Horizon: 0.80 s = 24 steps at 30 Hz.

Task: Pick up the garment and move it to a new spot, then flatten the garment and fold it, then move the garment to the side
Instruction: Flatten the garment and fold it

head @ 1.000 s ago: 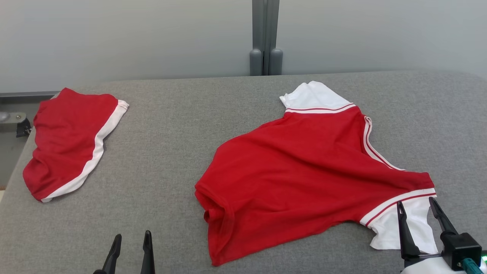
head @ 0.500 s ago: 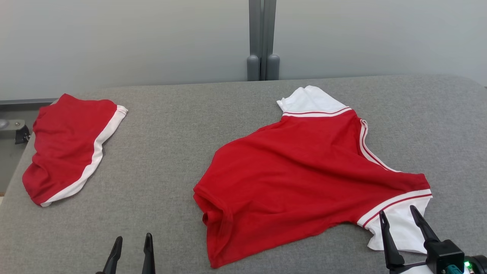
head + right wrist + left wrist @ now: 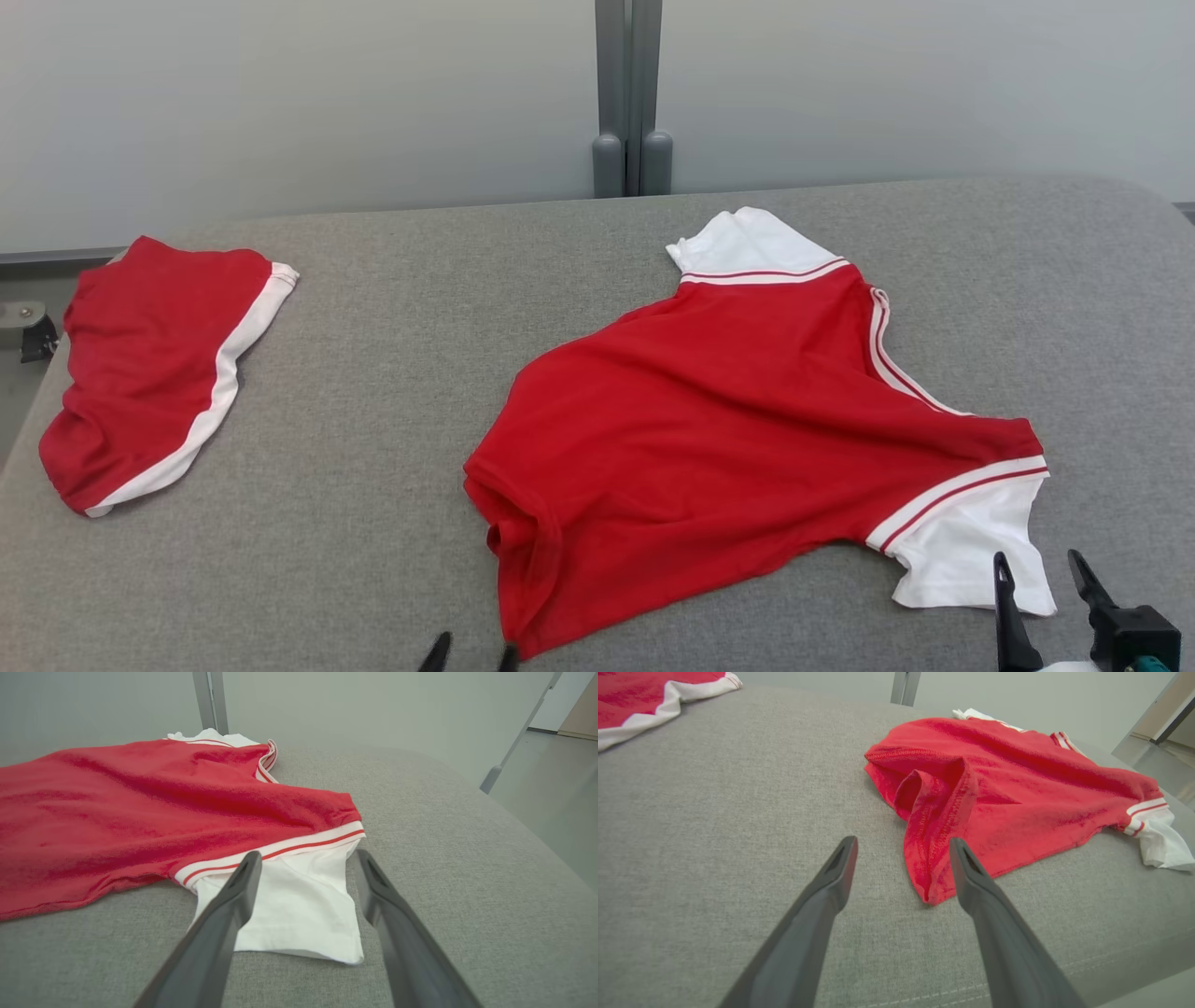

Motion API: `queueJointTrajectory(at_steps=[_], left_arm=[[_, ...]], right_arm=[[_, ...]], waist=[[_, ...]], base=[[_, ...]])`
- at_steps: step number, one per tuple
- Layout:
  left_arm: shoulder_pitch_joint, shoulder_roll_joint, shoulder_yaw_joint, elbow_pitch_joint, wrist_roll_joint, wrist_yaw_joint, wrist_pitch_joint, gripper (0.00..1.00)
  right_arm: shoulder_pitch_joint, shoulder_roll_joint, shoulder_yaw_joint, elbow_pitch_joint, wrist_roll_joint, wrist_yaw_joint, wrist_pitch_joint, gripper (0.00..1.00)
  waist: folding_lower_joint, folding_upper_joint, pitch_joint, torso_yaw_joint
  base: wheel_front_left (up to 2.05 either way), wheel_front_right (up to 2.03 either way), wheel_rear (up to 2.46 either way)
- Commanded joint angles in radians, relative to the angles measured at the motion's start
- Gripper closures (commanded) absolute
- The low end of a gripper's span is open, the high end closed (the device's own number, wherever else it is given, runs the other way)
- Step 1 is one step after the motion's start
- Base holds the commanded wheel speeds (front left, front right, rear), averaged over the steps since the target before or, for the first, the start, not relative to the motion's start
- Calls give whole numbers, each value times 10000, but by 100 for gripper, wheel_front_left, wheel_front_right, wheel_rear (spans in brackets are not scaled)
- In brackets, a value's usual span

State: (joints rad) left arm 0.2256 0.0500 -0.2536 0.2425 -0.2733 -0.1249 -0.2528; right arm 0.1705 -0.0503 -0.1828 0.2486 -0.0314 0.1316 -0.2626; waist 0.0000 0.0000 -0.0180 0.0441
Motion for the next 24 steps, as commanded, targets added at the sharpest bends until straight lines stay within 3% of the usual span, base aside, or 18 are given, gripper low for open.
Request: queueJointTrajectory(at_steps=[1, 4, 12, 24], left_arm=[[-483, 71, -370, 191, 60, -47, 147, 0], [-853, 135, -1096, 527, -242, -55, 594, 0], [-1497, 319, -1535, 1062, -787, -63, 1633, 0], [-1928, 374, -1545, 1820, -910, 188, 1899, 0]], right_arm=[[-375, -3, -152, 309, -300, -17, 9, 0], [-738, -9, -455, 965, -676, -18, 702, 0], [-1660, -28, -1032, 1598, -1382, -18, 2583, 0], [-2120, -23, -1049, 2335, -1557, -18, 3101, 0]], waist=[[0, 0, 12, -38], [0, 0, 82, -119], [0, 0, 600, -301], [0, 0, 1047, -195]], base=[[0, 0, 0], [0, 0, 0], [0, 0, 0], [0, 0, 0]])
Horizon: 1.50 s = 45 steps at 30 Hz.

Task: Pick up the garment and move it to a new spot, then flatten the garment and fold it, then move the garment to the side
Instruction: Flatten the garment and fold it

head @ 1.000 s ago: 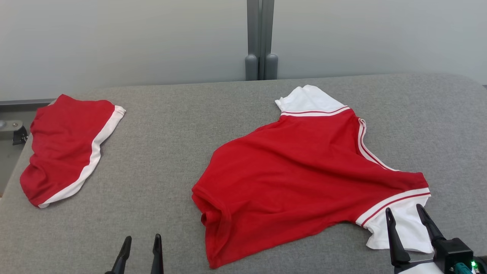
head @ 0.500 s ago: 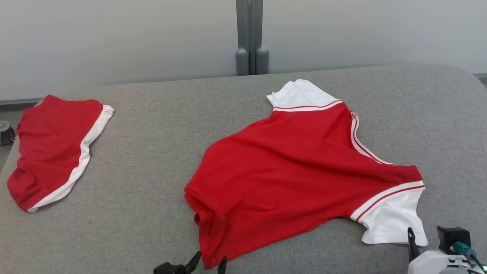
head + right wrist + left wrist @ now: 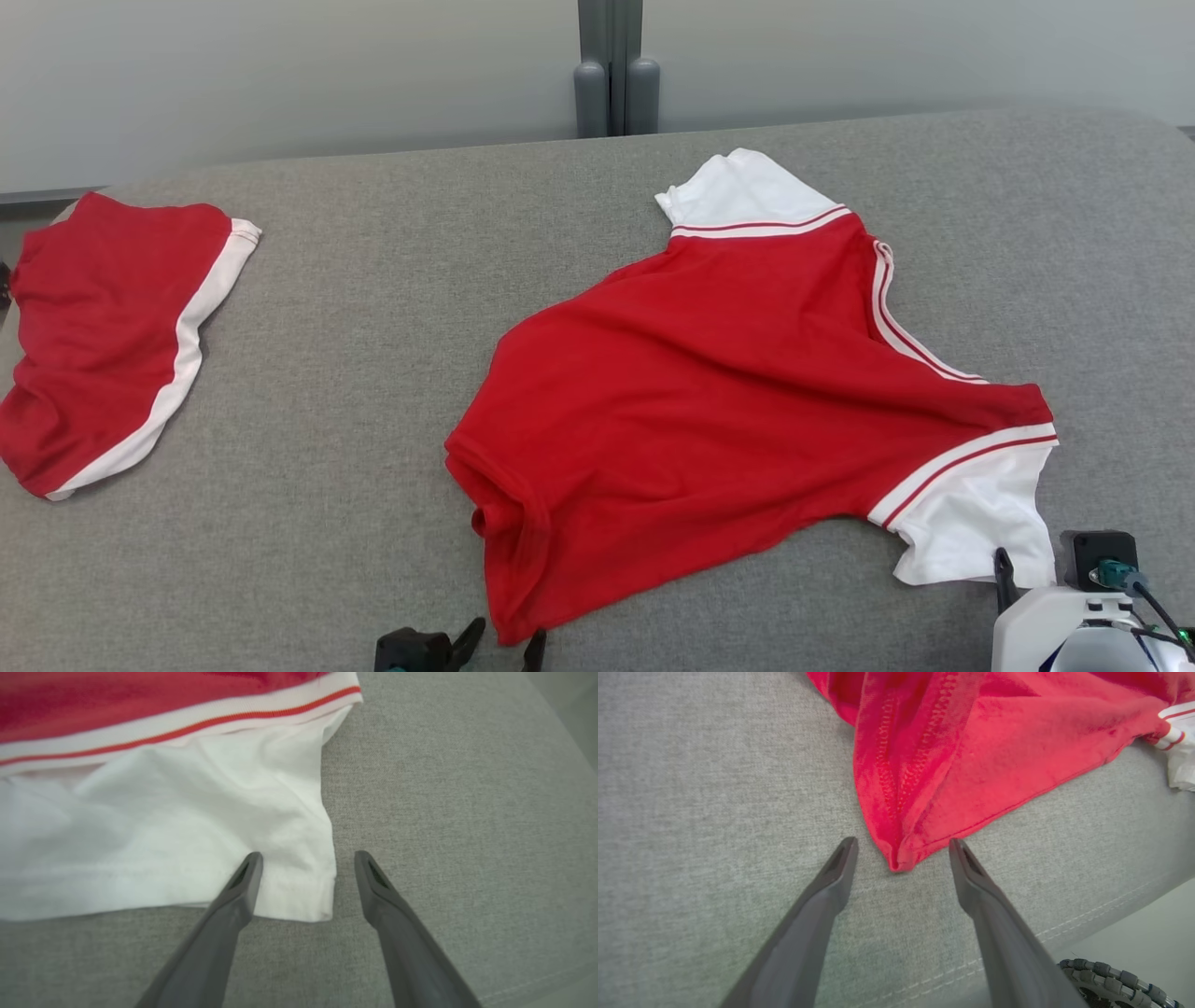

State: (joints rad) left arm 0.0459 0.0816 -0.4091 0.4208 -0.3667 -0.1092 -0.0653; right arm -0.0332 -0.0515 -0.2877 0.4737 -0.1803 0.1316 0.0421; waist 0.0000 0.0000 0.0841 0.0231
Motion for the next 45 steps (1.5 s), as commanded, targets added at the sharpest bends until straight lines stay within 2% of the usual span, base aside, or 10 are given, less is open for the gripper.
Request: queueJointTrajectory(at_steps=[1, 11, 13, 15, 16, 21, 26, 30, 37, 45], left_arm=[[-158, 52, 10, 79, -4, 27, 1, 0], [-452, -15, 36, 433, -235, 118, -49, 0], [-500, -36, 13, 549, -306, 109, -4, 35], [-538, -54, -17, 671, -343, 101, 62, 72], [-538, -62, -35, 742, -395, 95, 84, 100], [-480, -91, -146, 883, -621, -6, 220, 100], [-260, -66, 36, -81, -1586, -130, 652, 100], [147, 259, 327, -2054, -2676, -183, 1309, 100], [936, 977, 825, -7138, -4806, -202, 2792, 100], [232, 1724, 1793, -11312, -6458, 403, 4299, 100]], right_arm=[[-88, -9, 18, 146, -57, -18, 96, 0], [-255, 8, 89, 570, -13, -17, 269, 0], [-241, 16, 176, 761, 0, -17, 358, 0], [-280, 28, 340, 1015, 318, -7, 437, 86], [-298, 50, 456, 1117, 448, -7, 426, 100], [-585, 16, 713, 882, 1550, -9, 45, 100], [-663, -107, 1019, -521, 3468, -14, 179, 100], [-144, -341, 1010, -2793, 5566, -14, 823, 100], [784, -385, -357, -7582, 8317, -10, 2135, 100], [151, -201, -2431, -11389, 10048, -9, 3358, 100]], waist=[[0, 0, 39, 20], [0, 0, 147, -28], [0, 0, 133, -29], [0, 0, 108, -32], [0, 0, 87, -37], [0, 0, -67, -77], [0, 0, -298, -126], [0, 0, -521, -86], [0, 0, -654, -43], [0, 0, -453, -157]], base=[[0, 0, 0], [0, 0, 0], [0, 0, 0], [0, 0, 0], [0, 0, 0], [0, 0, 0], [0, 0, 0], [0, 0, 0], [0, 0, 0], [0, 0, 0]])
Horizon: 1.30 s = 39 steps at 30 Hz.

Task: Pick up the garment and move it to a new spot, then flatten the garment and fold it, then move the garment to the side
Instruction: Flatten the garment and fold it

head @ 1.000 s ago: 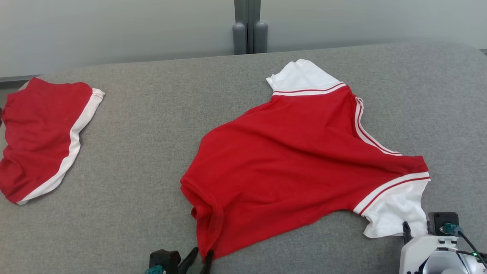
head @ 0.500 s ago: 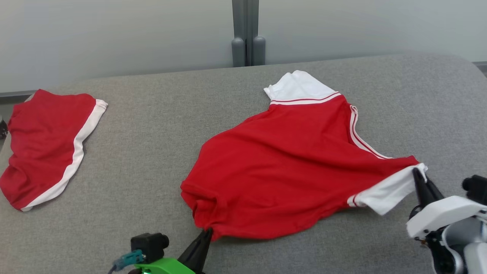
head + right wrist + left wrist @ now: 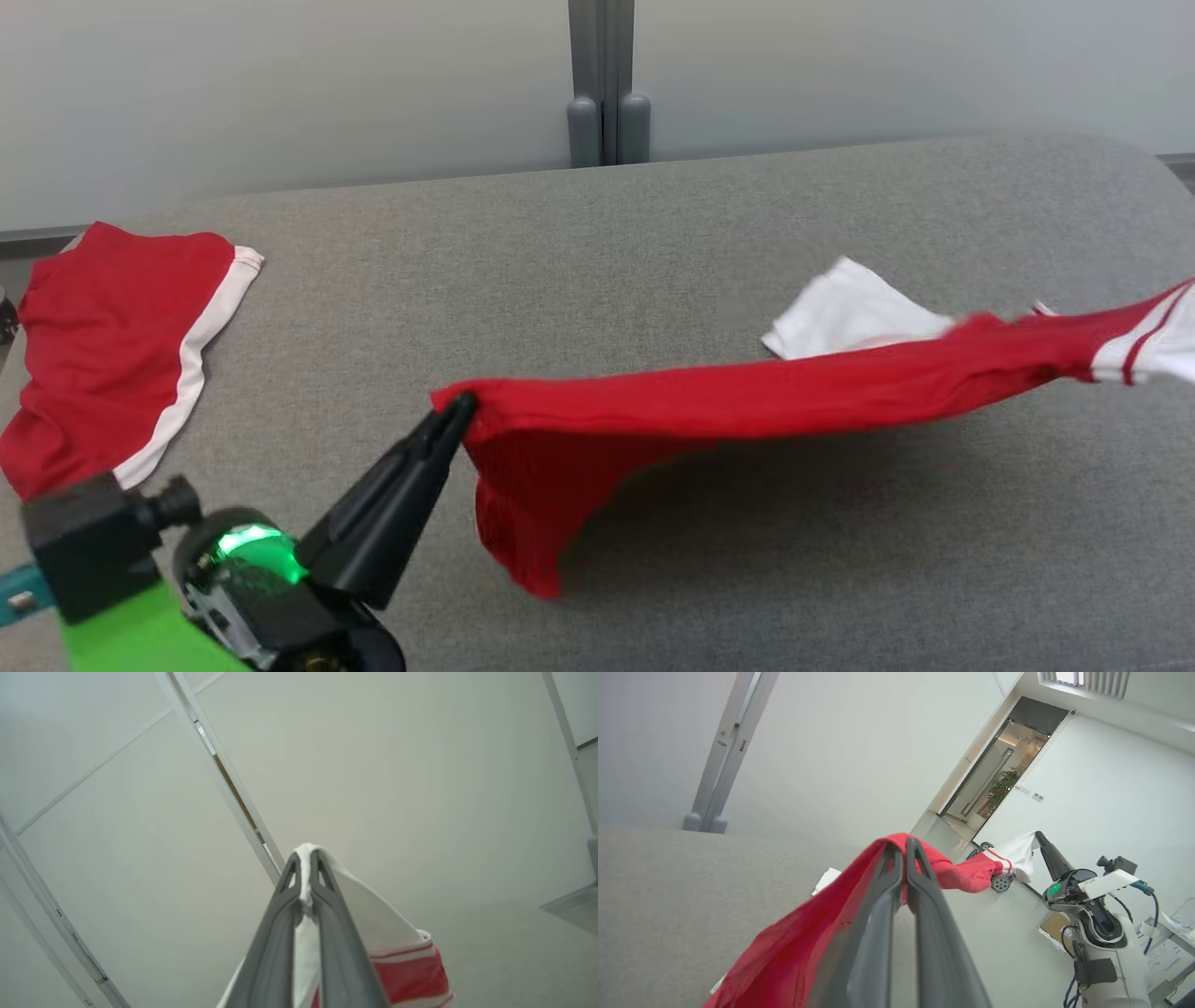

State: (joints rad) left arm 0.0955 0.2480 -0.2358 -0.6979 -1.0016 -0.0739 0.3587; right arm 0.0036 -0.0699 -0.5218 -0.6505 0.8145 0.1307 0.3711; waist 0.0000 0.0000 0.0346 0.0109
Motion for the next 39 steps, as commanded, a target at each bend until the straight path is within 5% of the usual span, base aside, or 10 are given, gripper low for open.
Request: queueJointTrajectory(at_steps=[1, 7, 14, 21, 29, 34, 39], left_arm=[[-461, 136, 174, -397, -251, 159, 238, 100], [-2535, 472, 806, -1450, -1537, 1095, 1566, 100], [-5394, 870, 1058, 24, -2006, 1881, 2750, 100], [-9488, 909, 747, 4360, -1056, 1458, 2771, 100], [-13445, -48, 506, 10046, 759, 318, -137, 100], [-13560, -598, 45, 12085, 1181, -371, -1818, 100], [-11898, -809, -880, 13210, 1124, -568, -2864, 100]], right_arm=[[-431, -53, -300, -407, 233, 1, 243, 100], [-2915, -700, -1106, -1201, 536, -1, 1951, 100], [-6322, -1238, 180, 420, -998, 1, 3575, 100], [-10215, -1092, 1935, 4058, -3584, -1, 2961, 100], [-13687, -96, 2766, 8400, -5703, -1, -616, 100], [-13196, 48, 2884, 9833, -5520, -1, -1726, 100], [-10508, -134, 3076, 9695, -4453, -1, -2256, 100]], waist=[[0, 0, 65, -58], [0, 0, 339, -293], [0, 0, 1665, -355], [0, 0, 3382, -16], [0, 0, 3649, -142], [0, 0, 3320, -223], [0, 0, 2808, -340]], base=[[0, 0, 0], [0, 0, 0], [0, 0, 0], [0, 0, 0], [0, 0, 0], [0, 0, 0], [0, 0, 0]])
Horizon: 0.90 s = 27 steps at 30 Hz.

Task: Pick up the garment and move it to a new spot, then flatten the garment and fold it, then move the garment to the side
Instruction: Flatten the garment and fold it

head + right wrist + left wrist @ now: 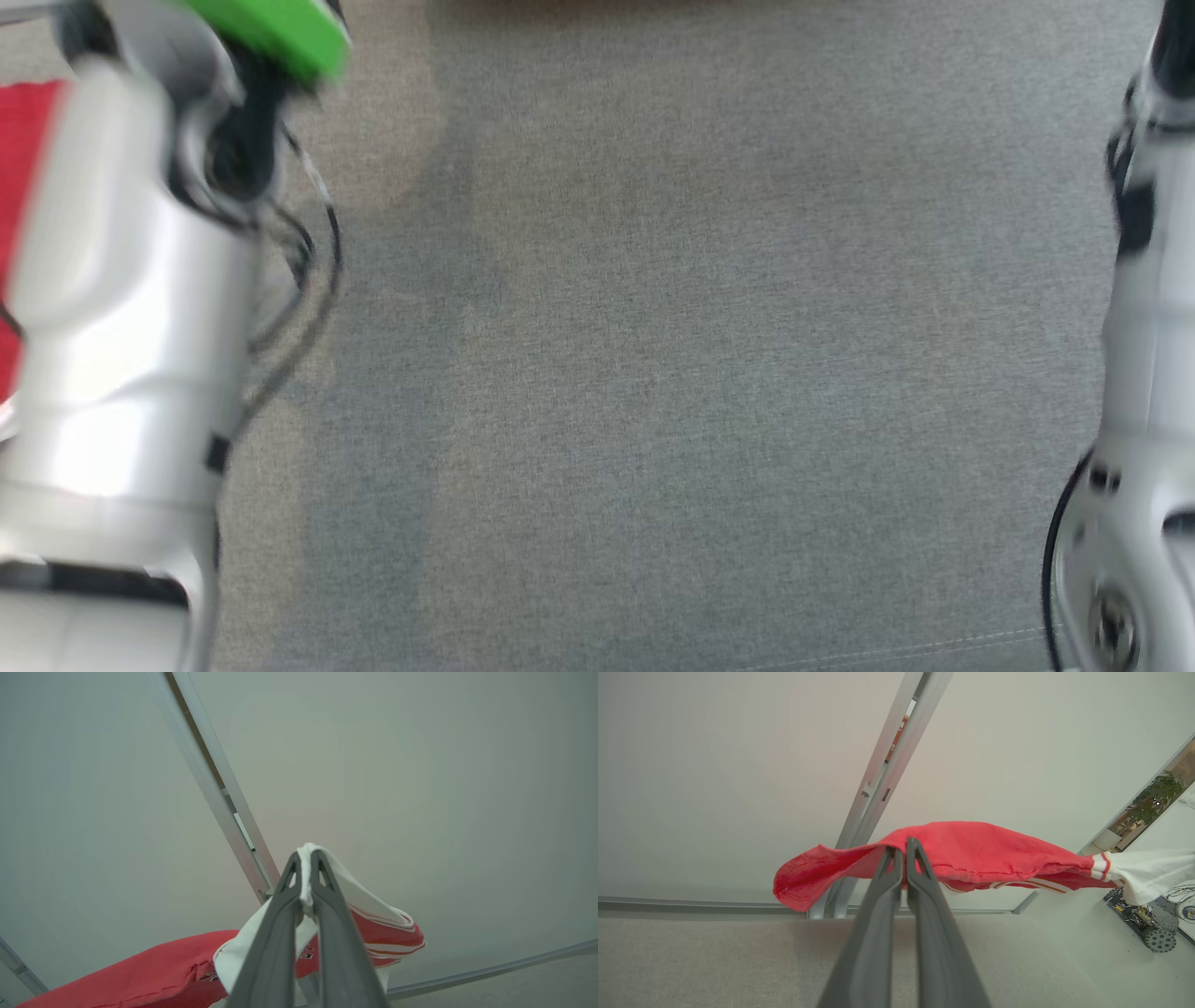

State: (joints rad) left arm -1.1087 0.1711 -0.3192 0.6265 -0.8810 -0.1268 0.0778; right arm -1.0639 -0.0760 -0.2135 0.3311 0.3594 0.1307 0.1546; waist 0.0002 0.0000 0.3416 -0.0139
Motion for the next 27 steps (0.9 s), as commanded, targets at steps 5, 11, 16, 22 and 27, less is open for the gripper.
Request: queueJointTrajectory(at_steps=[5, 11, 16, 22, 27], left_arm=[[2380, 242, -909, -195, -869, -50, -678, 100], [4912, 661, -1592, -1101, -1684, -50, -1614, 100], [7505, 958, -1709, -1883, -2288, -45, -2289, 100], [10336, 1241, -1880, -3763, -2344, 769, -2686, 100], [11350, 1298, -2150, -5476, -2462, 1669, -2256, 100]], right_arm=[[3927, -171, -69, -1414, 1307, -1, -338, 100], [7848, -92, -39, -2772, 2162, -1, -685, 100], [10527, -158, -196, -3245, 2391, -1, -907, 100], [12668, -45, -479, -3615, 2721, -5, -1047, 100], [13293, 58, -670, -3928, 2925, -5, -1082, 100]], waist=[[-2, 0, -486, -212], [-2, 0, -782, -316], [-2, 0, -1506, -367], [-2, 0, -1797, -290], [-2, 0, -1651, -82]], base=[[0, 0, 0], [0, 0, 0], [0, 0, 0], [0, 0, 0], [0, 0, 0]])
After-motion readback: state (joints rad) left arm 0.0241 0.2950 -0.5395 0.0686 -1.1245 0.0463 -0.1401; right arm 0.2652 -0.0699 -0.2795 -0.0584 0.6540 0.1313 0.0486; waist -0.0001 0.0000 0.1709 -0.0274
